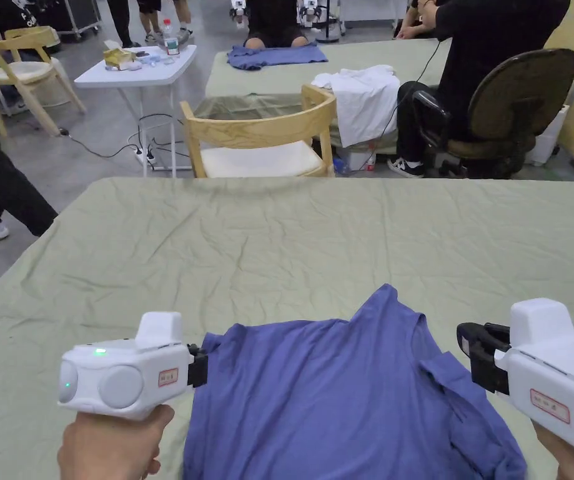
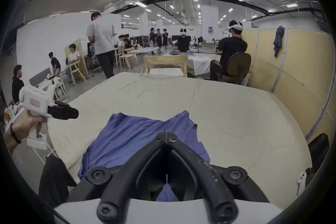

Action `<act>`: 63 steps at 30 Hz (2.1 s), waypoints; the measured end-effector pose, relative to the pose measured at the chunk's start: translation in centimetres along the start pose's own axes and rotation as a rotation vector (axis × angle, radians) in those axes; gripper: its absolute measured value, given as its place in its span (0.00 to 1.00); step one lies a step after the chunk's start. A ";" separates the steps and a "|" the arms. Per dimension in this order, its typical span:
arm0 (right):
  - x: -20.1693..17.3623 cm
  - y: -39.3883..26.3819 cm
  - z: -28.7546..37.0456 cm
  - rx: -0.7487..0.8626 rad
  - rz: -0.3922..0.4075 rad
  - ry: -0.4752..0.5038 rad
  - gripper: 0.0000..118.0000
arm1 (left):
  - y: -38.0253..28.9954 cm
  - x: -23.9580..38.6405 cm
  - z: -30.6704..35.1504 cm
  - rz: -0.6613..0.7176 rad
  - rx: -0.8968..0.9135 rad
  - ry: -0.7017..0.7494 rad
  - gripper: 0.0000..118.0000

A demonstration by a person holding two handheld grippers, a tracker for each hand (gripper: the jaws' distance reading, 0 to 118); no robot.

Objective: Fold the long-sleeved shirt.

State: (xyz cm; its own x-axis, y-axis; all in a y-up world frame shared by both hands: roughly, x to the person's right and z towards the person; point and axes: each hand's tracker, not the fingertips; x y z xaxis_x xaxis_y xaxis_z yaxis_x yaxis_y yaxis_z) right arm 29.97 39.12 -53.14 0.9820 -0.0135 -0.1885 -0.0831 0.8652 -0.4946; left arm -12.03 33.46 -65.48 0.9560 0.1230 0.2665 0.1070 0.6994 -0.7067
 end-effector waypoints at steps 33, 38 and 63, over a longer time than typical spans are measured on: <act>2.4 -4.8 -16.3 -0.294 -0.109 0.018 0.01 | 2.5 -5.3 -24.7 -0.062 -0.209 0.059 0.04; 2.9 -3.0 -18.0 -0.286 -0.094 0.037 0.01 | 2.5 -5.8 -24.9 0.002 -0.202 0.062 0.04; 12.3 2.7 -49.0 -0.675 0.040 0.057 0.55 | 1.6 -6.8 -26.8 0.049 -0.214 0.041 0.03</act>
State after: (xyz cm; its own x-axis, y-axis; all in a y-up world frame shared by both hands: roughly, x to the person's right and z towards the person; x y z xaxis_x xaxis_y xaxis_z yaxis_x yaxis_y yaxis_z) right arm 33.54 16.75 -98.38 0.9670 -0.0309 -0.2529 -0.2248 0.3632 -0.9042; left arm -11.01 14.90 -85.95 0.9713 0.1211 0.2045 0.1116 0.5271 -0.8425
